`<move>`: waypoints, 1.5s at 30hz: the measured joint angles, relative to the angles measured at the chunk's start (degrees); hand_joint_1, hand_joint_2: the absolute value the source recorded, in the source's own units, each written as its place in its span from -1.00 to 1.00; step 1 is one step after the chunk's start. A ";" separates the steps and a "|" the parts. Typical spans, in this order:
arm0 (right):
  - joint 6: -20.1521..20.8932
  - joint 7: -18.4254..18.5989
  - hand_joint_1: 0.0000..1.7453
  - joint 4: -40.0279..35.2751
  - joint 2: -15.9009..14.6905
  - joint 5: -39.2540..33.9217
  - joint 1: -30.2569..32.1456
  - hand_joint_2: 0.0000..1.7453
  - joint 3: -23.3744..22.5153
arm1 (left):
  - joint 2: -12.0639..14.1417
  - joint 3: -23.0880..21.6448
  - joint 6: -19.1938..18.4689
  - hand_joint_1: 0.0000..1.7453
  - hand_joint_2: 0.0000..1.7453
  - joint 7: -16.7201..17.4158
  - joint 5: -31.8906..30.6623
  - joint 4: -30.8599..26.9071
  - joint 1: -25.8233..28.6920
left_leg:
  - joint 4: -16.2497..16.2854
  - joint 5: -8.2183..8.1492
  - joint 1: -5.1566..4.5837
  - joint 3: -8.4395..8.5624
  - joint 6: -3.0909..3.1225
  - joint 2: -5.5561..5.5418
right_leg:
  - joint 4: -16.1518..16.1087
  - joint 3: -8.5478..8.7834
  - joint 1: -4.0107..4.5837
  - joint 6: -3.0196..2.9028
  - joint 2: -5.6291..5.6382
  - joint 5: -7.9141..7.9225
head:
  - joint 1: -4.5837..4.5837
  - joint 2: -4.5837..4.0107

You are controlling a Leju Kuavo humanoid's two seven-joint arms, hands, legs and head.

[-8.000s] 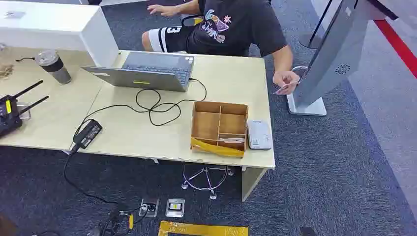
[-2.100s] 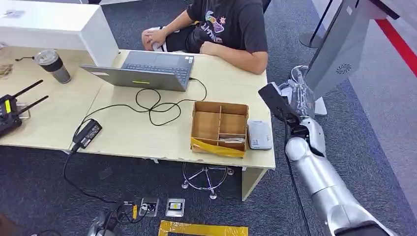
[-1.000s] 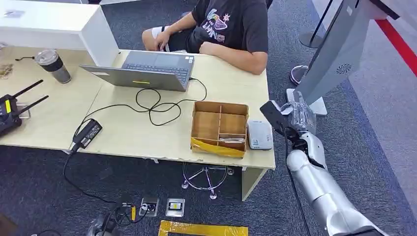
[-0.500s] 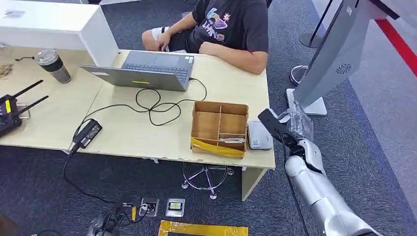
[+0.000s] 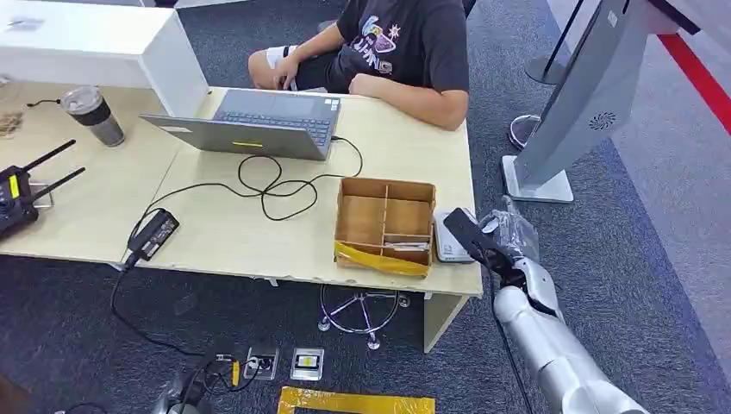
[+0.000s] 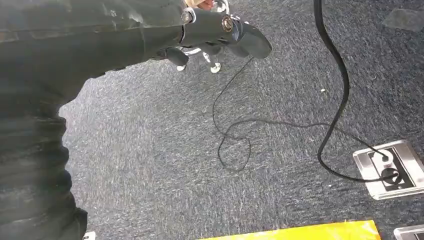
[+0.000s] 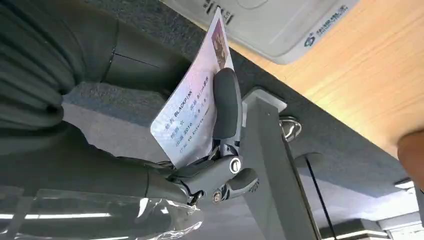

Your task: Pass the card to the sensor for recognition and then transmit it.

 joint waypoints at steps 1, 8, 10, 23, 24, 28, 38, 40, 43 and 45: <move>0.26 -0.02 1.00 0.13 0.04 0.20 0.09 1.00 0.00 | 0.00 0.00 -0.04 -1.00 1.00 0.00 0.02 0.00 -0.03 | 0.00 0.00 0.00 0.00 0.00 0.00 | 0.00 0.00 0.00 0.00 0.00 0.00 | 0.00 0.00; 1.07 0.07 1.00 0.70 0.33 0.50 0.62 1.00 0.87 | 0.00 0.00 -0.02 -1.00 1.00 0.02 0.15 0.00 -0.08 | 0.00 0.00 0.00 0.00 0.00 0.00 | 0.00 0.00 0.00 0.00 0.00 0.00 | 0.02 0.00; 1.31 0.15 1.00 0.87 0.33 0.61 0.66 1.00 0.90 | 0.00 0.00 -0.02 -1.00 1.00 0.00 0.15 0.00 -0.08 | 0.00 0.00 0.00 0.00 0.00 0.00 | 0.00 0.00 0.00 0.00 0.00 0.00 | 0.00 0.00; 3.23 1.92 1.00 1.44 0.31 1.00 0.70 1.00 1.49 | -0.02 0.00 0.13 -1.00 1.00 0.02 0.31 0.00 -0.06 | 0.00 0.00 0.00 0.06 0.00 0.01 | -0.01 0.03 0.00 0.00 0.01 0.00 | 0.02 0.02; 3.26 1.92 1.00 1.49 0.31 1.00 0.70 1.00 1.49 | -0.02 0.00 0.13 -1.00 1.00 0.02 0.31 0.00 -0.05 | 0.00 0.00 0.00 0.06 0.00 0.01 | -0.01 0.04 0.00 0.00 0.01 0.00 | 0.00 0.00; 3.28 1.92 1.00 1.55 0.31 1.00 0.70 1.00 1.51 | -0.02 0.00 0.13 -1.00 1.00 0.00 0.31 0.00 -0.05 | 0.00 0.00 0.00 0.06 0.00 0.01 | -0.01 0.04 0.00 0.00 0.01 0.00 | 0.02 0.00; 3.89 2.89 1.00 1.64 0.15 0.98 0.75 1.00 1.53 | -0.02 0.00 0.11 -1.00 1.00 0.00 0.24 0.00 -0.06 | 0.00 0.00 0.00 0.08 0.00 0.03 | -0.01 0.04 0.00 0.00 0.03 0.00 | 0.00 0.02; 3.93 3.12 1.00 1.66 -0.06 0.98 0.77 1.00 1.53 | -0.02 0.00 0.09 -1.00 1.00 0.00 0.13 0.00 -0.08 | 0.00 0.00 0.00 0.10 0.00 0.04 | -0.01 0.05 0.00 0.00 0.04 0.00 | 0.00 0.00; 4.04 3.26 1.00 1.66 -0.26 0.98 0.79 1.00 1.53 | -0.04 0.00 0.07 -1.00 1.00 0.02 0.00 0.00 -0.09 | 0.00 0.00 0.00 0.12 0.00 0.05 | -0.02 0.06 0.00 0.00 0.05 0.01 | 0.00 0.00; 4.09 3.28 1.00 1.66 -0.37 0.98 0.79 1.00 1.53 | -0.04 -0.02 0.04 -1.00 1.00 0.00 -0.20 0.00 -0.12 | 0.00 0.00 0.00 0.13 0.00 0.05 | -0.01 0.07 0.00 0.00 0.05 0.01 | 0.02 0.02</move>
